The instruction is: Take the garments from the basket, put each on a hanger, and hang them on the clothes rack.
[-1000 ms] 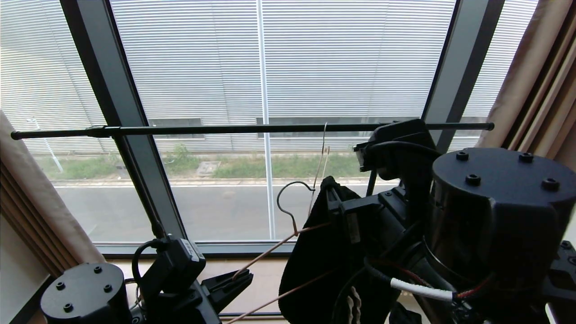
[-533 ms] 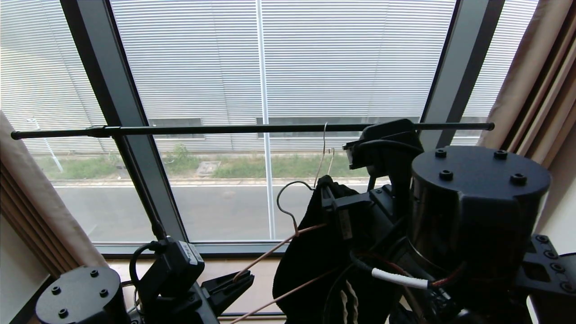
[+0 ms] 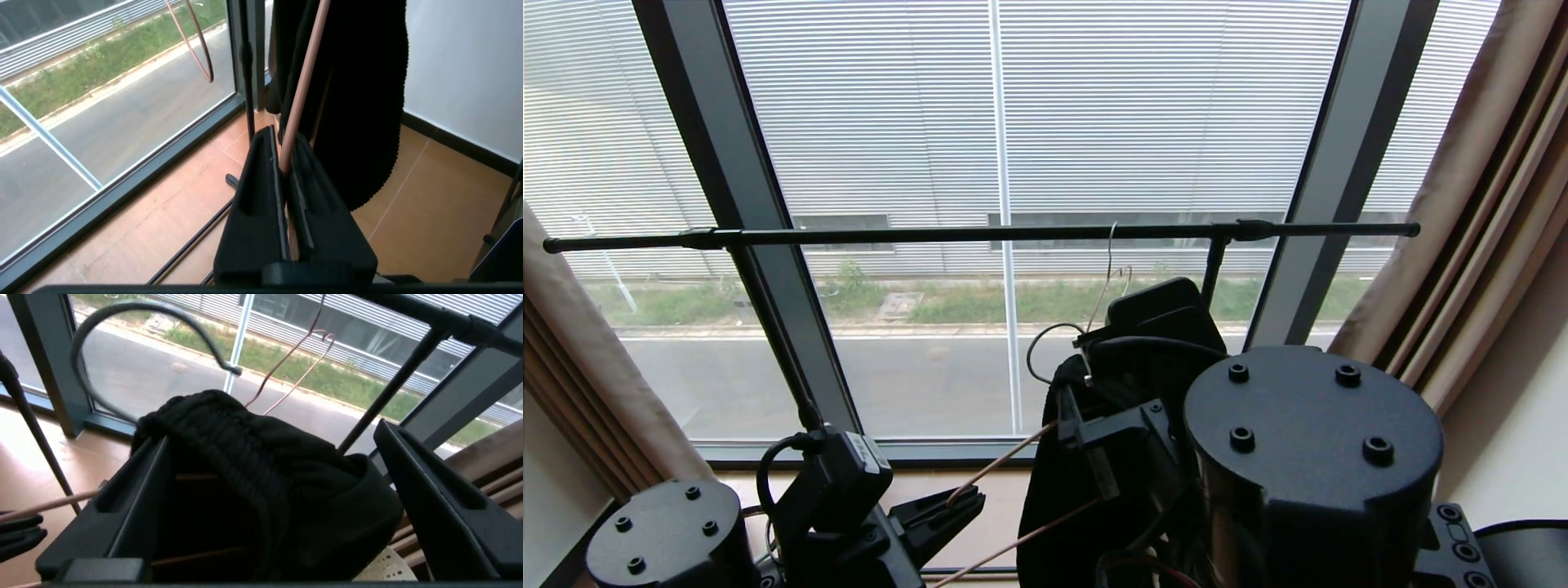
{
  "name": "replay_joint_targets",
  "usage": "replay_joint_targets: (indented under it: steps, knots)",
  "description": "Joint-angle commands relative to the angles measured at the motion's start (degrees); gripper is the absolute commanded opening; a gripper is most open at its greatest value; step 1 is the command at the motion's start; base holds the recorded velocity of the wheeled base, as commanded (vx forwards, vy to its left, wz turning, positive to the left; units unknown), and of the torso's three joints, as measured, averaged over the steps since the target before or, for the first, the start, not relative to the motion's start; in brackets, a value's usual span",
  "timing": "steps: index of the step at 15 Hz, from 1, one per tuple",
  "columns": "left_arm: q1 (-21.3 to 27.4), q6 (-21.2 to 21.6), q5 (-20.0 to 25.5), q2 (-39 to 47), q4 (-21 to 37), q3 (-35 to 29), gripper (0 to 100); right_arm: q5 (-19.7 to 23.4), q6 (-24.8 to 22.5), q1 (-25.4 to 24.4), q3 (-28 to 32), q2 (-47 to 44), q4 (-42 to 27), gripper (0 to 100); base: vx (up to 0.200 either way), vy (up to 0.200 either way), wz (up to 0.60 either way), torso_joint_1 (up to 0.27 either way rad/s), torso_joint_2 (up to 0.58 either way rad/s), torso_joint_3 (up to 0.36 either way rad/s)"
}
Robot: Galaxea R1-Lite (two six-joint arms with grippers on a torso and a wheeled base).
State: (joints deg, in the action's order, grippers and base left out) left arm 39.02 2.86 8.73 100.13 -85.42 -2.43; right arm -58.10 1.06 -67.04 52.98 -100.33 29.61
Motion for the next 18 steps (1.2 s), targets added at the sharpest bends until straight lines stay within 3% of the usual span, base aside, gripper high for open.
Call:
replay_joint_targets:
  steps: [1, 11, 15, 16, 18]
  knots:
    - [-0.1, -0.2, 0.0, 0.1, -0.1, -0.3, 0, 0.0, 0.0, -0.2, -0.4, 0.2, 0.0, 100, 0.000, 0.000, 0.00, 0.000, 0.00, 0.000]
    - [-0.6, -0.5, 0.1, 0.5, -1.7, 0.4, 0, -0.1, -0.1, 0.2, -2.5, 3.6, -0.1, 100, 0.000, 0.000, 0.00, 0.000, 0.00, 0.000]
    - [-1.3, -1.5, 1.3, 0.1, -1.8, 1.2, 0, 1.1, -2.1, 3.2, -3.8, 6.5, -0.5, 100, 0.000, 0.000, 0.00, 0.000, 0.00, 0.000]
    - [-1.9, -1.5, 3.0, 0.0, -1.8, 1.9, 0, 7.7, -4.0, 8.1, -4.8, 9.3, -0.7, 100, 0.000, 0.000, 0.00, 0.000, 0.00, 0.000]
    - [-2.2, -1.3, 4.5, -0.6, -1.8, 2.3, 0, 14.5, -5.7, 11.5, -5.5, 12.6, -3.0, 100, 0.000, 0.000, 0.00, 0.000, 0.00, 0.000]
